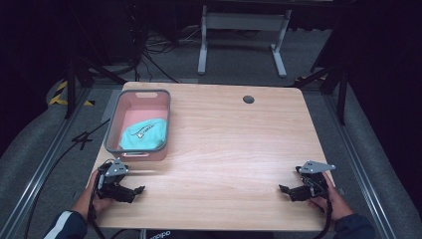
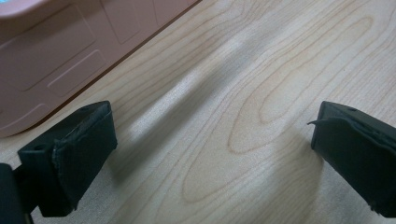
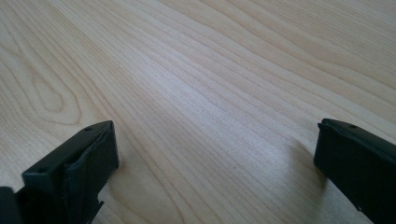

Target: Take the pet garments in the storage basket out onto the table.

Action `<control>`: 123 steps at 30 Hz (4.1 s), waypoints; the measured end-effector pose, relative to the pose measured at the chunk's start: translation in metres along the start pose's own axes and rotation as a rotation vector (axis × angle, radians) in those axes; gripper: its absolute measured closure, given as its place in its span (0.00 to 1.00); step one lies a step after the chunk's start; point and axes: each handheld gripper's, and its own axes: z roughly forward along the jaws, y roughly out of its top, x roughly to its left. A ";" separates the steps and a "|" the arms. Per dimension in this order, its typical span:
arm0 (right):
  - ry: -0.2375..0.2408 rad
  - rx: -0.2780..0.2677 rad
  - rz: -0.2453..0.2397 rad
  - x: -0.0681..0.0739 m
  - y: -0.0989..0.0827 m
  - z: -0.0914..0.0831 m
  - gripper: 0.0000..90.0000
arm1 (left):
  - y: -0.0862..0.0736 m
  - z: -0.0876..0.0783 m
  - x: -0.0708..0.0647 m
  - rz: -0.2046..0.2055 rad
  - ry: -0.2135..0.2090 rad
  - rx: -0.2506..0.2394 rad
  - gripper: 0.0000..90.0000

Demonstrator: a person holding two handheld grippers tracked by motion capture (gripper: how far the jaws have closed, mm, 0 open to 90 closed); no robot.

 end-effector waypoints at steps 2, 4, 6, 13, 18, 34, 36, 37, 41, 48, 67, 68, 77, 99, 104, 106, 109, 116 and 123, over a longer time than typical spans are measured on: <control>0.000 0.000 0.000 0.000 0.000 0.000 0.00 | 0.000 0.000 0.000 -0.008 0.000 0.001 0.00; 0.001 0.000 0.000 0.000 0.000 0.000 0.00 | 0.000 0.000 0.000 -0.009 -0.001 0.001 0.00; 0.002 0.000 -0.001 0.000 0.000 0.000 0.00 | 0.000 0.000 0.000 -0.008 -0.002 0.001 0.00; 0.002 0.000 -0.002 0.000 0.000 0.000 0.00 | 0.001 -0.002 0.001 0.012 -0.014 0.027 0.00; 0.004 0.001 -0.005 -0.001 0.000 0.000 0.00 | 0.006 -0.007 0.002 0.030 -0.023 0.069 0.08; 0.002 0.000 -0.002 0.000 0.000 0.000 0.00 | 0.031 -0.044 -0.008 0.138 -0.016 0.060 0.22; 0.002 0.000 -0.002 0.000 0.000 0.000 0.00 | 0.035 -0.048 -0.007 0.138 -0.002 0.053 0.22; 0.002 0.000 -0.002 0.000 0.000 0.000 0.00 | 0.038 -0.051 -0.006 0.140 -0.002 0.049 0.22; 0.002 0.000 -0.001 0.000 0.000 0.000 0.00 | 0.046 -0.058 -0.004 0.157 0.014 0.031 0.22; 0.002 0.000 -0.002 0.000 0.000 0.000 0.00 | 0.066 -0.066 0.005 0.156 0.035 0.010 0.22; 0.001 -0.001 -0.002 0.000 0.000 0.000 0.00 | 0.124 -0.049 0.046 0.140 0.043 0.059 0.22; 0.001 0.000 -0.001 0.000 0.000 0.000 0.00 | 0.126 -0.045 0.049 0.136 0.037 0.062 0.22; -0.001 -0.001 -0.002 0.000 0.000 0.000 0.00 | 0.145 -0.013 0.067 0.151 0.037 0.167 0.22; -0.002 0.001 0.002 0.000 -0.001 -0.001 0.00 | 0.164 0.071 0.093 0.137 0.074 0.475 0.20; -0.002 0.001 0.002 0.000 -0.001 -0.001 0.00 | 0.162 0.079 0.096 0.097 0.058 0.492 0.17; -0.002 0.001 0.002 0.000 -0.001 -0.001 0.00 | 0.161 0.080 0.100 0.058 0.038 0.498 0.17; -0.002 0.000 0.002 0.000 -0.001 -0.001 0.00 | 0.162 0.081 0.100 0.040 0.027 0.517 0.17; -0.002 0.000 0.002 0.000 -0.001 -0.001 0.00 | 0.161 0.079 0.101 -0.002 -0.027 0.527 0.28; -0.002 0.000 0.002 0.000 -0.001 -0.001 0.00 | 0.166 0.076 0.093 0.054 -0.067 0.552 0.65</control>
